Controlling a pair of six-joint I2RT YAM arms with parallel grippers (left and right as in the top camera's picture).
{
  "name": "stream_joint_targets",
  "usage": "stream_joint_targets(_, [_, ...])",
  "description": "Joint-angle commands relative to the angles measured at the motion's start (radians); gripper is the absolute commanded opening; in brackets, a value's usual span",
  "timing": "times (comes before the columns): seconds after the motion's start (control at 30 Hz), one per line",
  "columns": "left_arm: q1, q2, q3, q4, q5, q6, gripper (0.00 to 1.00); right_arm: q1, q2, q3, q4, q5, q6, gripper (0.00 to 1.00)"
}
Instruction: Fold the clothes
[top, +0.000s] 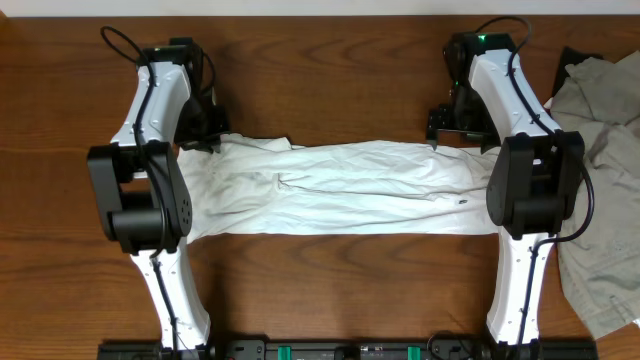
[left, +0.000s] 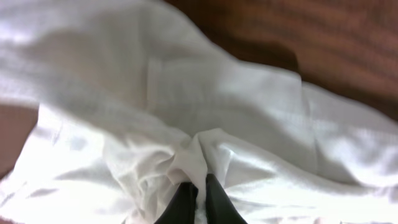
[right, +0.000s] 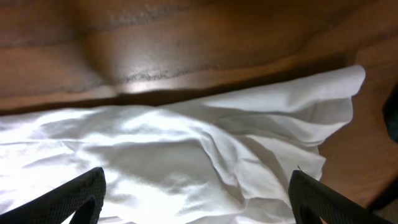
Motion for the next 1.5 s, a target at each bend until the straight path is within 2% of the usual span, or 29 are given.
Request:
stream_joint_targets(0.0, [0.002,-0.044,0.0,-0.037,0.002,-0.001,0.06,0.006,-0.046,0.0,-0.009,-0.003,-0.008,0.92])
stream_joint_targets(0.33, [0.003,-0.054,0.0,-0.146,-0.076,0.002,0.06,0.005,-0.059,0.0,-0.071,0.0,-0.004,0.89])
stream_joint_targets(0.6, [0.003,-0.055,0.0,-0.271,-0.112,0.003,0.06,0.006,-0.149,0.0,-0.096,0.004,0.004,0.89])
stream_joint_targets(0.83, [0.002,-0.056,0.0,-0.282,-0.111,0.003,0.06,0.006,-0.235,0.0,-0.115,0.003,0.003,0.93])
stream_joint_targets(0.87, [0.002,-0.056,0.0,-0.282,-0.111,0.003,0.1,0.008,-0.243,0.0,-0.122,0.003,0.003,0.93])
stream_joint_targets(0.9, [0.002,-0.056,0.0,-0.279,-0.111,0.003,0.26,0.008,-0.246,0.0,-0.128,0.004,0.003,0.93])
stream_joint_targets(0.93, [0.002,-0.056,0.0,-0.27,-0.111,0.003,0.62,0.01,-0.248,0.0,-0.134,0.003,0.003,0.93])
stream_joint_targets(0.97, [0.002,-0.056,0.0,-0.261,-0.111,0.003,0.92,0.012,-0.248,0.0,-0.139,0.002,0.003,0.93])
stream_joint_targets(1.0, [0.002,-0.056,0.0,-0.255,-0.111,0.003,0.98,0.014,-0.248,-0.001,-0.143,-0.003,0.003,0.94])
stream_joint_targets(1.3, [0.002,-0.068,0.0,-0.195,-0.1,-0.002,0.98,0.051,-0.247,-0.019,-0.136,-0.004,0.003,0.99])
stream_joint_targets(1.47, [-0.002,-0.109,0.0,-0.15,-0.026,0.0,0.98,0.051,-0.247,-0.071,-0.045,-0.025,0.004,0.99])
